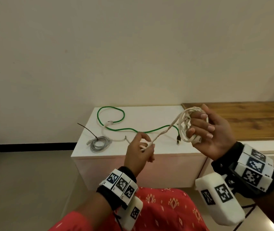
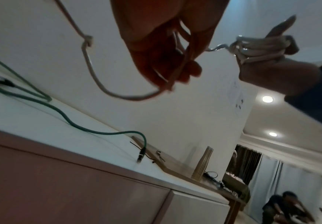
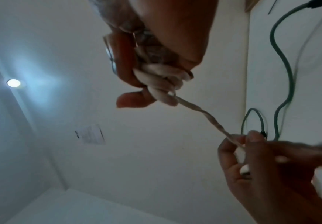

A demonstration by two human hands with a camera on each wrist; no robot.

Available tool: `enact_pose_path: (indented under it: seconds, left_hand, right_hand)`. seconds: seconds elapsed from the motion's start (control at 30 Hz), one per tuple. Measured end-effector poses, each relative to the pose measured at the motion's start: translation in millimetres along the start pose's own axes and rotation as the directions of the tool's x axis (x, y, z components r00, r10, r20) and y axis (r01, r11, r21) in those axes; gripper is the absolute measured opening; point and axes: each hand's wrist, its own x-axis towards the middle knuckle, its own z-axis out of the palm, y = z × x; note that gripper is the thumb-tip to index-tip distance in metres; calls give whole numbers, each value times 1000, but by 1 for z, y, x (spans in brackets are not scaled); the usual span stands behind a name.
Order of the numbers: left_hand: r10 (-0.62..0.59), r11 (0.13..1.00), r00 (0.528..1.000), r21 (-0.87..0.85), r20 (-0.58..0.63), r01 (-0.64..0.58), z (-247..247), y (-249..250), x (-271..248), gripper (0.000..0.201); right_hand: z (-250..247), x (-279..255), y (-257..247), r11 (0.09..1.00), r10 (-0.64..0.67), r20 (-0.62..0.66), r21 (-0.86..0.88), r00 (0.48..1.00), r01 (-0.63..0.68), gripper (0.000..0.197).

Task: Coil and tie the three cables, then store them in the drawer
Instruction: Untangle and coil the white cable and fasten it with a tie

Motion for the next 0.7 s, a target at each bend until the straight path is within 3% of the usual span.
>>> enact_pose_path:
  seconds: [0.07,0.13,0.2,0.27,0.33,0.37,0.53,0.63,0.7]
  left_hand:
    - [-46,996,987,-86,-154,33,-3,-6,1,26]
    - [-22,996,977,-93,-211,2,-9,-13,-2,30]
    - [108,994,988,3,-111,-108,-9,-15,-10,23]
    - [215,968,976,138,-16,-211,-9,-17,-14,7]
    - [232,938,973,261,13,-227,-15,-25,-12,20]
    - [210,930,977,304,27,-208,-18,-27,-10,20]
    - [109,798,976,569,190,-200,-20,-38,-15,24]
    - [132,682,944,664,301,-307,-11,-31,-18,34]
    - [191,531,886,715,422,-455,-4,-28,-21,29]
  right_hand:
    - [-1,-3,-10,997,-73,-14,15,997,73,53]
    - [-1,-6,-19,990,-138,-46,13,989,139,51]
    - [1,-7,-26,978,-201,-120,27,972,206,47]
    - [8,-10,-28,941,-329,-293,-23,898,337,47]
    - [17,-10,-28,898,-426,-407,-81,808,432,47]
    - [19,-10,-29,888,-439,-425,-71,792,455,45]
    - [16,-7,-22,852,-502,-401,-74,767,519,43]
    - [13,0,-9,817,-565,-246,-298,788,493,31]
    - [11,4,2,752,-604,-211,-470,768,462,26]
